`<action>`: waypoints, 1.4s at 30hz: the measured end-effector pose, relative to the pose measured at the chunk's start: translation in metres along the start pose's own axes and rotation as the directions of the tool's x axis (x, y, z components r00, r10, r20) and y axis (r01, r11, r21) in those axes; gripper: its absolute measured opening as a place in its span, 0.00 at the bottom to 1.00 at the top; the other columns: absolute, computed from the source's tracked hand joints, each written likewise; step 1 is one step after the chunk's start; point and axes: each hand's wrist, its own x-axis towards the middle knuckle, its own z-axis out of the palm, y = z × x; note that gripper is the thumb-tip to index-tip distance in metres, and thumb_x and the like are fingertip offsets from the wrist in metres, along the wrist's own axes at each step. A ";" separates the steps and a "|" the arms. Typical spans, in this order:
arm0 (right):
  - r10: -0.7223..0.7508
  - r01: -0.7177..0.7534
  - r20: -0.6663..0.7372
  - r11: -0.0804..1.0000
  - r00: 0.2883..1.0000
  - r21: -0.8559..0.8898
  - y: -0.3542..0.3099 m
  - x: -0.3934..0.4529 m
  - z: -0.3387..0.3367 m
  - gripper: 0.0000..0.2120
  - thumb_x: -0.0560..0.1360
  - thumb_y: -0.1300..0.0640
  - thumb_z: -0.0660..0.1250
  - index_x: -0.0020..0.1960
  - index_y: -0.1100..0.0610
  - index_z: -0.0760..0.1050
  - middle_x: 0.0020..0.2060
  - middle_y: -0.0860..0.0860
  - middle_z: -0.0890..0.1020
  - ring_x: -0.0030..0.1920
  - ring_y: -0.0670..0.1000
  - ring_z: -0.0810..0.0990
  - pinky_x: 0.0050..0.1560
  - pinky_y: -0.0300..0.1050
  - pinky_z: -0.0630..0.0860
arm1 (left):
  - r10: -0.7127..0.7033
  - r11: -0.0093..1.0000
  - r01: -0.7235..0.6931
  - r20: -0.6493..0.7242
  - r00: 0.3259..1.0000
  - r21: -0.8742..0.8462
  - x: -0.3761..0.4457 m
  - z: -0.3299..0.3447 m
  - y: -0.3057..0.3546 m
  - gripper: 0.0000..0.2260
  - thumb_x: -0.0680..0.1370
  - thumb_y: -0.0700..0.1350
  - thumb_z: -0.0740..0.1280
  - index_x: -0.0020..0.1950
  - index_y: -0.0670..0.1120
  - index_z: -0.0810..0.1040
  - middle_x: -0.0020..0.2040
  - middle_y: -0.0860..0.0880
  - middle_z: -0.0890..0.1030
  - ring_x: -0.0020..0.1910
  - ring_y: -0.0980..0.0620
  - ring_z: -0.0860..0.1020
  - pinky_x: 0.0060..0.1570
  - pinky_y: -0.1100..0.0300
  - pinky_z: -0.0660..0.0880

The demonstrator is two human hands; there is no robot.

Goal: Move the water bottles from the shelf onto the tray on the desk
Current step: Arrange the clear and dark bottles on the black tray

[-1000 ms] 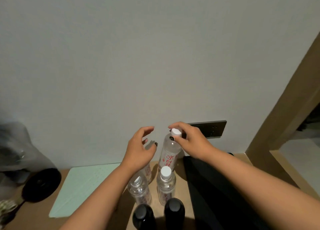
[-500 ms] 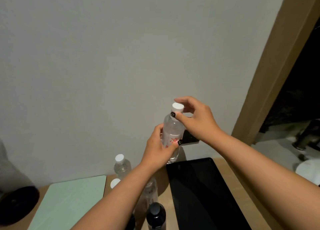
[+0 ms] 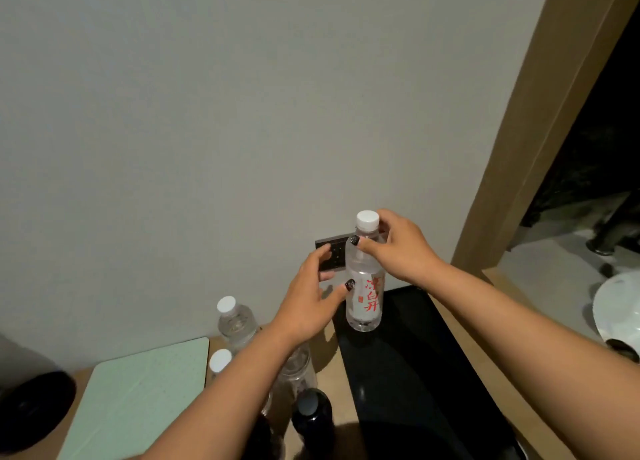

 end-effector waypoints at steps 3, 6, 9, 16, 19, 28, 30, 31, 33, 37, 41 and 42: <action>0.045 -0.042 0.069 0.998 0.997 -0.048 0.023 0.002 0.012 0.16 0.72 0.60 0.70 0.59 0.56 0.73 0.52 0.51 0.79 0.54 0.51 0.76 0.53 0.43 0.70 | -0.079 0.994 0.079 -0.001 0.997 0.073 -0.004 -0.004 -0.014 0.29 0.77 0.46 0.66 0.75 0.55 0.57 0.71 0.55 0.67 0.62 0.57 0.72 0.62 0.54 0.74; 0.112 -0.108 0.079 0.993 0.991 -0.053 0.044 0.005 0.022 0.15 0.72 0.60 0.70 0.58 0.56 0.73 0.54 0.53 0.79 0.54 0.50 0.75 0.55 0.45 0.71 | -0.134 0.985 0.130 0.027 0.991 0.114 -0.007 -0.002 -0.021 0.28 0.78 0.46 0.65 0.75 0.55 0.56 0.69 0.55 0.69 0.55 0.59 0.75 0.59 0.57 0.74; 0.170 -0.168 0.055 0.985 0.984 -0.034 0.060 0.008 0.030 0.15 0.73 0.61 0.69 0.59 0.56 0.72 0.54 0.53 0.78 0.55 0.50 0.74 0.55 0.44 0.70 | -0.142 0.977 0.143 -0.019 0.990 0.159 -0.004 0.000 -0.024 0.28 0.78 0.46 0.64 0.75 0.56 0.56 0.66 0.56 0.71 0.49 0.64 0.75 0.56 0.58 0.76; 0.233 -0.232 -0.032 0.972 0.972 0.023 0.084 0.006 0.037 0.19 0.73 0.63 0.69 0.63 0.57 0.71 0.60 0.56 0.77 0.62 0.55 0.73 0.58 0.46 0.70 | -0.101 0.937 0.132 -0.109 0.989 0.324 -0.007 0.004 -0.030 0.22 0.80 0.48 0.60 0.72 0.56 0.60 0.61 0.59 0.75 0.44 0.63 0.76 0.51 0.57 0.78; 0.254 -0.251 -0.044 0.966 0.966 0.063 0.088 0.004 0.041 0.19 0.74 0.64 0.68 0.64 0.57 0.70 0.61 0.56 0.76 0.63 0.55 0.73 0.60 0.47 0.70 | -0.040 0.923 0.098 -0.159 0.986 0.372 -0.011 0.008 -0.033 0.17 0.80 0.46 0.58 0.69 0.56 0.65 0.58 0.57 0.79 0.47 0.58 0.79 0.50 0.55 0.78; 0.219 -0.219 0.004 0.972 0.976 0.083 0.099 0.001 0.053 0.20 0.74 0.64 0.67 0.65 0.56 0.70 0.61 0.55 0.76 0.64 0.53 0.72 0.58 0.42 0.67 | -0.017 0.955 0.138 -0.417 0.909 0.261 -0.036 0.015 -0.070 0.14 0.76 0.37 0.62 0.58 0.50 0.77 0.55 0.54 0.78 0.53 0.57 0.78 0.52 0.65 0.72; 0.211 -0.212 0.023 0.974 0.977 0.079 0.100 0.002 0.055 0.21 0.74 0.63 0.67 0.65 0.55 0.69 0.62 0.54 0.76 0.64 0.53 0.72 0.58 0.42 0.68 | -0.099 0.975 0.179 -0.468 0.878 0.129 -0.040 0.018 -0.068 0.13 0.76 0.37 0.63 0.57 0.51 0.77 0.52 0.56 0.78 0.51 0.62 0.76 0.51 0.69 0.69; 0.210 -0.212 0.032 0.974 0.977 0.076 0.101 0.003 0.056 0.21 0.74 0.63 0.67 0.66 0.54 0.69 0.62 0.54 0.76 0.65 0.53 0.72 0.59 0.43 0.68 | -0.148 0.979 0.198 -0.482 0.864 0.055 -0.041 0.019 -0.066 0.14 0.76 0.37 0.64 0.56 0.52 0.77 0.51 0.56 0.79 0.50 0.62 0.76 0.52 0.67 0.70; 0.218 -0.219 0.029 0.973 0.976 0.075 0.100 0.005 0.057 0.21 0.74 0.63 0.67 0.66 0.54 0.68 0.63 0.54 0.75 0.65 0.54 0.71 0.62 0.46 0.69 | -0.248 0.968 0.230 -0.484 0.839 -0.099 -0.042 0.022 -0.066 0.14 0.75 0.39 0.67 0.54 0.57 0.75 0.50 0.59 0.80 0.50 0.61 0.77 0.52 0.63 0.73; 0.219 -0.219 -0.001 0.973 0.976 0.078 0.100 0.004 0.058 0.22 0.74 0.63 0.68 0.66 0.54 0.69 0.63 0.54 0.75 0.66 0.54 0.71 0.63 0.48 0.69 | -0.381 0.922 0.303 -0.431 0.818 -0.240 -0.041 0.025 -0.073 0.11 0.72 0.44 0.71 0.49 0.57 0.75 0.46 0.61 0.82 0.47 0.63 0.80 0.50 0.59 0.78; 0.194 -0.192 -0.017 0.977 0.981 0.089 0.105 -0.004 0.062 0.21 0.74 0.62 0.68 0.66 0.54 0.69 0.63 0.53 0.76 0.65 0.53 0.72 0.59 0.43 0.69 | -0.402 0.915 0.346 -0.396 0.826 -0.207 -0.032 0.025 -0.069 0.06 0.72 0.45 0.71 0.43 0.54 0.75 0.40 0.56 0.81 0.41 0.58 0.79 0.44 0.56 0.80; 0.195 -0.192 -0.015 0.977 0.981 0.095 0.106 -0.004 0.062 0.21 0.74 0.62 0.68 0.66 0.54 0.69 0.63 0.54 0.76 0.65 0.53 0.72 0.60 0.44 0.69 | -0.382 0.924 0.333 -0.387 0.840 -0.189 -0.029 0.024 -0.067 0.05 0.73 0.45 0.71 0.42 0.54 0.75 0.39 0.55 0.81 0.40 0.58 0.79 0.42 0.57 0.80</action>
